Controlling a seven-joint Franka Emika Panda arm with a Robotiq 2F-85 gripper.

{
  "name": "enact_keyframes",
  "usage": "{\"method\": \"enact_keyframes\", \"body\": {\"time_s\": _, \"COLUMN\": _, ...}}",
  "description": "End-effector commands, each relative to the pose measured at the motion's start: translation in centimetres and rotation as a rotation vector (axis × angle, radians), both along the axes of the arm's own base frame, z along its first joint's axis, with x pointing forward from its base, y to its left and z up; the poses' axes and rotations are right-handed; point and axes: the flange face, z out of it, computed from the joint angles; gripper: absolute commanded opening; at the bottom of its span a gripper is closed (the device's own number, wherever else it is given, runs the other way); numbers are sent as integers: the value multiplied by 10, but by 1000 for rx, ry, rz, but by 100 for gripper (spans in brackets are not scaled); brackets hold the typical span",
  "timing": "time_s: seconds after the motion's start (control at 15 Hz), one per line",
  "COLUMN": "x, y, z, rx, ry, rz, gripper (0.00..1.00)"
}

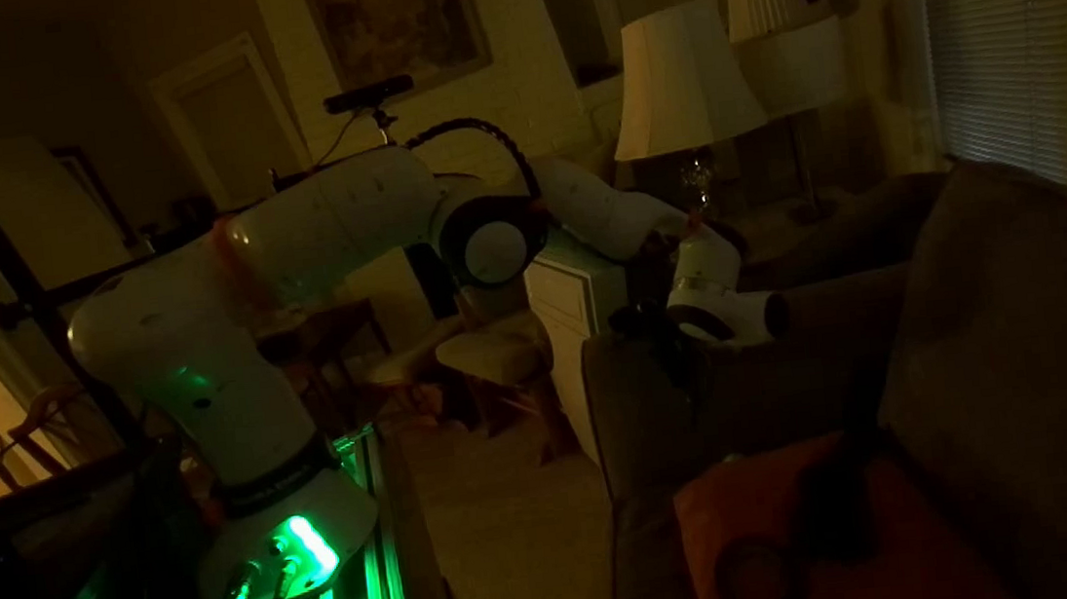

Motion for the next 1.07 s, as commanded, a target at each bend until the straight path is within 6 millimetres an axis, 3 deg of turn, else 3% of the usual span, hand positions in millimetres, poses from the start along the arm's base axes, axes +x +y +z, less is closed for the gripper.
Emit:
{"method": "enact_keyframes", "body": {"time_s": 0.0, "x": -3, "y": -20, "z": 32, "rx": -156, "ry": -90, "rz": -75, "gripper": 100}}
{"method": "enact_keyframes", "body": {"time_s": 0.4, "x": -9, "y": -17, "z": 91, "rx": -444, "ry": -194, "rz": -190, "gripper": 100}}
{"method": "enact_keyframes", "body": {"time_s": 0.67, "x": -36, "y": -3, "z": 127, "rx": -655, "ry": -270, "rz": -279, "gripper": 100}}
{"method": "enact_keyframes", "body": {"time_s": 0.87, "x": -67, "y": 11, "z": 156, "rx": -814, "ry": -331, "rz": -356, "gripper": 100}}
{"method": "enact_keyframes", "body": {"time_s": 0.93, "x": -36, "y": 7, "z": 133, "rx": -732, "ry": -326, "rz": -320, "gripper": 100}}
{"method": "enact_keyframes", "body": {"time_s": 1.0, "x": -42, "y": 13, "z": 140, "rx": -748, "ry": -337, "rz": -320, "gripper": 100}}
